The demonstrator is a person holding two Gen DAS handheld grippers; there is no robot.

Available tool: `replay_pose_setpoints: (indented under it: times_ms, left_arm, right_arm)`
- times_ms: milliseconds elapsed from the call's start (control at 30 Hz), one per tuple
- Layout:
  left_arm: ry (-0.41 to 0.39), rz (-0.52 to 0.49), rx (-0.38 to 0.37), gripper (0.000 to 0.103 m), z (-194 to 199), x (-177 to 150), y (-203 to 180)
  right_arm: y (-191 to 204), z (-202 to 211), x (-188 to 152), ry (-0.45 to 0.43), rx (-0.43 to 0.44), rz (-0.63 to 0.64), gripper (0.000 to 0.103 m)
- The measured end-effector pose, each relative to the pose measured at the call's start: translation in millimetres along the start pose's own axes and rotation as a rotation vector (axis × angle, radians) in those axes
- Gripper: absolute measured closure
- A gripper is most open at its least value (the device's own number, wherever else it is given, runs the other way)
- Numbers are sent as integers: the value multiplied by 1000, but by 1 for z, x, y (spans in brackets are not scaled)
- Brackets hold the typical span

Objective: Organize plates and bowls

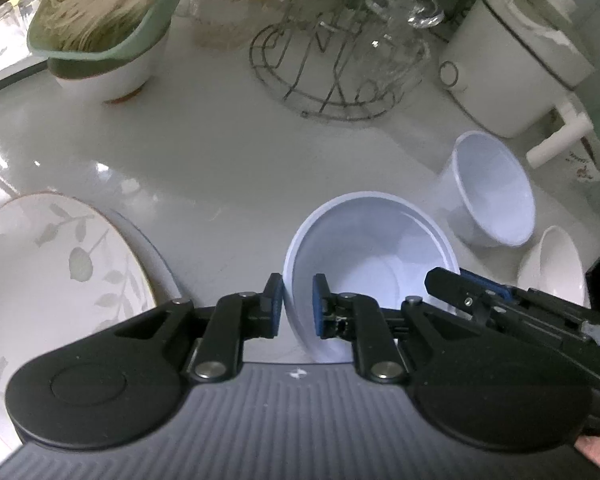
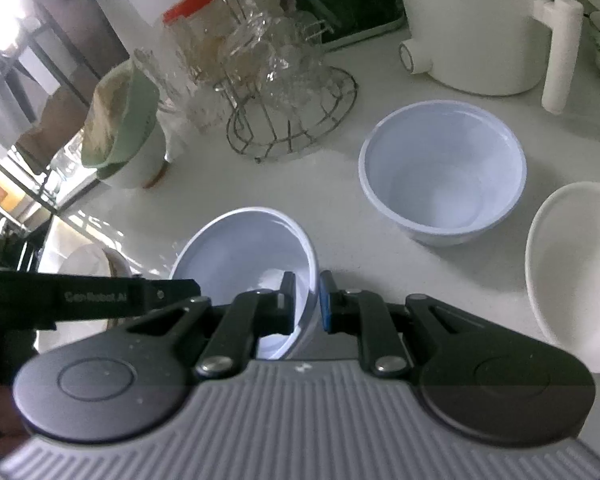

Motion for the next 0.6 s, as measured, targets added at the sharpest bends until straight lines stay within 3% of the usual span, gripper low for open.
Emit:
replay_pose_setpoints:
  times_ms: [233,433,500,567,600]
  left_arm:
    - [-8,16,23,86,5,1,10]
    - [-27,3,54,71,18,4,12]
    - [-35,8,58,66,23,5,14]
    - [-46,6,60,66,30,6,14]
    - [-51,4,60,66,33,6,13]
  right_arm:
    - [3,-8,-6,29,7,5,87]
    - [9,0,-3,10,14,23,85]
    - [12,5,-1,-1,23,40,75]
    - [13,12,0,-21,21,52,59]
    - [14,15,0,-30,23,58,59]
Point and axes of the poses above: each gripper's, at about its wrist camera, not at the fingertips, and z roughly against the way its jaws point, y to its left, x to its top, the point moved 8 cm from there along -z, roughly the way its jaws point, and after that the axes turned 15 degrees about -z, right-handed, at the moved point
